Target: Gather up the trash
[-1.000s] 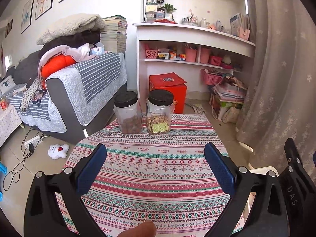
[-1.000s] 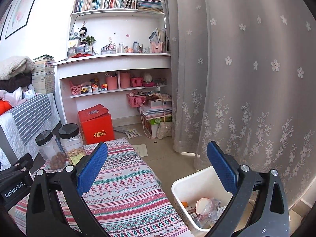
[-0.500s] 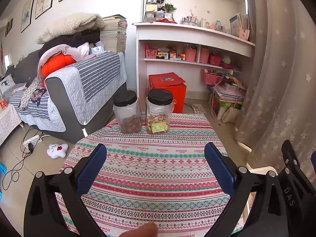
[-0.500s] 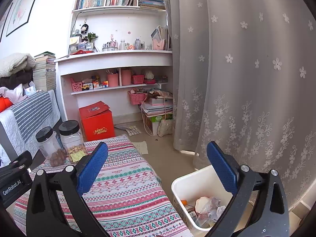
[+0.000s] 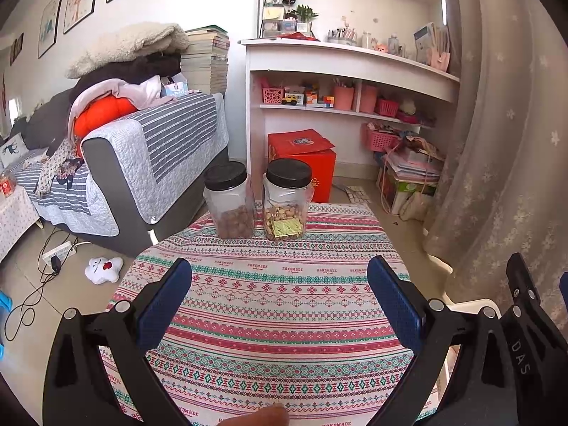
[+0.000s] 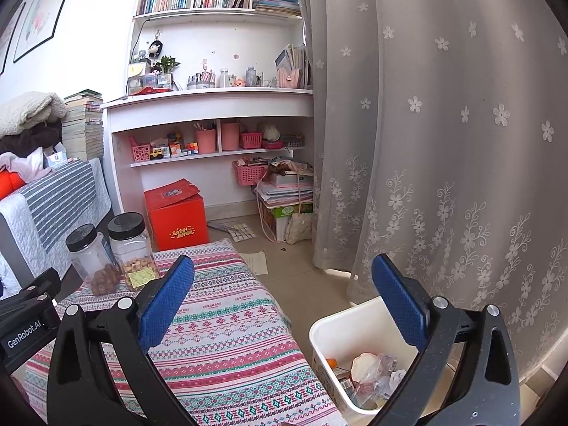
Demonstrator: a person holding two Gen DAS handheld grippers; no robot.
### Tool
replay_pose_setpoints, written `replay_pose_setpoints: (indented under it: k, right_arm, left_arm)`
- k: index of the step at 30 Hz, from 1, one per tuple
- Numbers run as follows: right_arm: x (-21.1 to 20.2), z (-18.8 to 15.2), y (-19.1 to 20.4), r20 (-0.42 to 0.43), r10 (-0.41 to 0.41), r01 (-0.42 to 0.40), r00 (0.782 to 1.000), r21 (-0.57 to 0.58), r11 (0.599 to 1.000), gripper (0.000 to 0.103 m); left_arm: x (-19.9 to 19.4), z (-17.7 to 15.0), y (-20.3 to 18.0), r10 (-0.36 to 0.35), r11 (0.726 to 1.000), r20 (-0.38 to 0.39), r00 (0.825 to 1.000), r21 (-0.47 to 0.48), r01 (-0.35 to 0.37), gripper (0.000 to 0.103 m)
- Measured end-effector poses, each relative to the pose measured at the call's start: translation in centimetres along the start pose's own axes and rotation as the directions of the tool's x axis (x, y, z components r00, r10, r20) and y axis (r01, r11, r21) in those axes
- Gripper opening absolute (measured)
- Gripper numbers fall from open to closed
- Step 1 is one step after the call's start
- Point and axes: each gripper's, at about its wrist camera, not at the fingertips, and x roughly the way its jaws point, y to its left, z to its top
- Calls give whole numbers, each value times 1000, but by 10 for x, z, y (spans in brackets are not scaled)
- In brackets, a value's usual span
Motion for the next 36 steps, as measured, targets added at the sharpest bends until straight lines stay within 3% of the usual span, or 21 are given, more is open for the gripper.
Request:
replay_pose_setpoints:
  k: [36]
  right_arm:
    - [8, -5, -9, -31, 3, -4, 1000, -30, 1000, 96]
  left_arm:
    - [12, -6, -7, -15, 1000, -26, 1000, 5, 15, 96]
